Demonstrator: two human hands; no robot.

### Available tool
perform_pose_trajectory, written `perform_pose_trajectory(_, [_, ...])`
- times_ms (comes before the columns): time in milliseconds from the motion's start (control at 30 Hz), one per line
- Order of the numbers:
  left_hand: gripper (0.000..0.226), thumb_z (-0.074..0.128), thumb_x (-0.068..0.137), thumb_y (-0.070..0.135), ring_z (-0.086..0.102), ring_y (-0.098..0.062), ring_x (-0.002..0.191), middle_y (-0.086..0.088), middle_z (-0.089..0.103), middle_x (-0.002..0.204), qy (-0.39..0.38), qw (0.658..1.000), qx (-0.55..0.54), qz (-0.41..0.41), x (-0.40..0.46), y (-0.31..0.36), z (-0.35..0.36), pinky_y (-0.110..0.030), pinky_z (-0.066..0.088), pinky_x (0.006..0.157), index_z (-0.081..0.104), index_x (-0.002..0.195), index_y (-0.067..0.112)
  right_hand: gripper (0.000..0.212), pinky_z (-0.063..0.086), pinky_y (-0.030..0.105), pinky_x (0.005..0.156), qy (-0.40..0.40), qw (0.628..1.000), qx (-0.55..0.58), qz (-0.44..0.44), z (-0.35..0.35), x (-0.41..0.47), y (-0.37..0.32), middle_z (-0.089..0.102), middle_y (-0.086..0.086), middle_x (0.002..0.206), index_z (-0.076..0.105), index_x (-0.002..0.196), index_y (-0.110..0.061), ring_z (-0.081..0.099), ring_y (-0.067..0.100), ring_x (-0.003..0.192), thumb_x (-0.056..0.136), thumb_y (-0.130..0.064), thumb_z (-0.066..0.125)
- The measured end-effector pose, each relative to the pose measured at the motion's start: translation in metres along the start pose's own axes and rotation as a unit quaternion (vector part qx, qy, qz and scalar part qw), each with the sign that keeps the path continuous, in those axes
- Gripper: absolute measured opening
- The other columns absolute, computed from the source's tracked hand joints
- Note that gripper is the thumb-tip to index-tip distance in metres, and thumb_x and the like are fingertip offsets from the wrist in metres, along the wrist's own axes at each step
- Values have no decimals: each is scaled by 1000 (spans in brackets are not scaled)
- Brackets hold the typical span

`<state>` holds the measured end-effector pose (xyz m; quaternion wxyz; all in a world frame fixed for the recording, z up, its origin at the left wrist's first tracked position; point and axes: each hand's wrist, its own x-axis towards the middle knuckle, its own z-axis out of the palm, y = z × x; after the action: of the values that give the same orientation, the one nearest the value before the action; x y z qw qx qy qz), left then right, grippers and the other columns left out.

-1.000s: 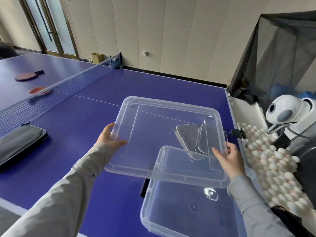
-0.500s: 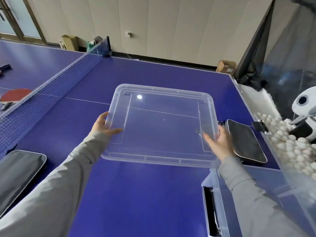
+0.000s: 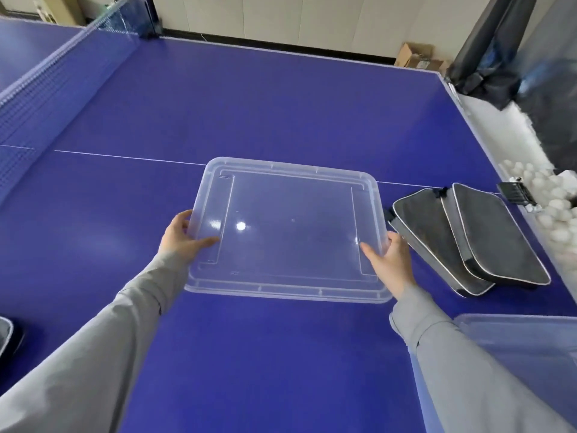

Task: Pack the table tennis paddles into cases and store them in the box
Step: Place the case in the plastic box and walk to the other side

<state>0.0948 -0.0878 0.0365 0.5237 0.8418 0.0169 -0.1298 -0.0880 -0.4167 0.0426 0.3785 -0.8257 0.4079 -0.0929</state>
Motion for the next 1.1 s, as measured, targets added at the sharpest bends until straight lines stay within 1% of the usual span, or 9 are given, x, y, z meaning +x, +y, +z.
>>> perform_pose_trajectory(100, [68, 83, 66, 11, 59, -15, 79, 3, 58, 96, -12, 1000, 20, -16, 21, -19, 9, -35, 49, 82, 50, 125, 18, 60, 36, 31, 94, -7, 1000, -18, 4, 25, 15, 13, 46, 10, 122, 44, 129, -5, 44, 25, 112, 82, -32, 69])
perform_pose_trajectory(200, [75, 86, 63, 18, 57, -22, 95, -7, 49, 119, -17, 999, 51, -4, 38, -31, 17, -38, 49, 92, 51, 129, 16, 61, 36, 36, 99, 1, 999, -37, 3, 42, 27, 19, 44, 11, 121, 43, 130, -5, 42, 27, 115, 82, -33, 69])
perform_pose_trajectory(333, [63, 81, 70, 11, 47, -22, 110, 0, 32, 113, -8, 996, 83, 13, 48, -39, 30, -28, 38, 94, 53, 127, 15, 60, 36, 38, 100, 15, 998, -66, 4, 57, 37, 28, 45, 13, 120, 45, 129, -4, 41, 28, 115, 82, -35, 68])
perform_pose_trajectory(400, [57, 81, 69, 12, 46, -25, 115, 1, 31, 113, -13, 996, 89, 18, 48, -41, 34, -28, 39, 94, 56, 120, 20, 61, 36, 40, 100, 25, 997, -78, -3, 62, 39, 33, 46, 14, 119, 47, 127, -3, 41, 29, 115, 81, -35, 69])
perform_pose_trajectory(500, [56, 82, 61, 27, 45, -25, 116, 3, 32, 112, -18, 996, 84, 11, 47, -50, 38, -34, 42, 99, 57, 110, 28, 61, 35, 40, 100, 34, 995, -91, -12, 65, 41, 37, 45, 15, 118, 49, 126, -2, 40, 30, 116, 80, -35, 71])
perform_pose_trajectory(567, [56, 83, 63, 27, 43, -26, 118, 4, 32, 112, -14, 996, 92, 13, 46, -53, 40, -39, 40, 104, 57, 113, 24, 61, 35, 39, 99, 40, 994, -101, -17, 66, 41, 39, 44, 15, 119, 50, 126, -2, 40, 31, 115, 79, -34, 72])
perform_pose_trajectory(733, [52, 81, 70, 21, 38, -25, 121, 1, 32, 114, 3, 993, 120, 24, 45, -55, 43, -32, 36, 103, 57, 116, 18, 63, 37, 40, 98, 39, 992, -119, -27, 67, 40, 41, 44, 16, 118, 49, 127, -2, 41, 32, 114, 79, -37, 72])
perform_pose_trajectory(867, [52, 78, 73, 25, 38, -26, 121, -3, 34, 117, 3, 992, 129, 15, 40, -51, 42, -38, 35, 105, 54, 118, 15, 71, 33, 40, 104, 28, 995, -96, -23, 63, 33, 41, 42, 17, 125, 41, 135, 0, 36, 31, 121, 81, -35, 70])
perform_pose_trajectory(1100, [72, 74, 77, 33, 33, -28, 129, -10, 37, 137, -3, 985, 172, 7, 3, -52, 31, -41, 31, 108, 40, 137, 12, 73, 36, 41, 105, -6, 995, -93, -38, 47, 0, 38, 39, 14, 136, 33, 141, -4, 36, 27, 126, 84, -36, 66])
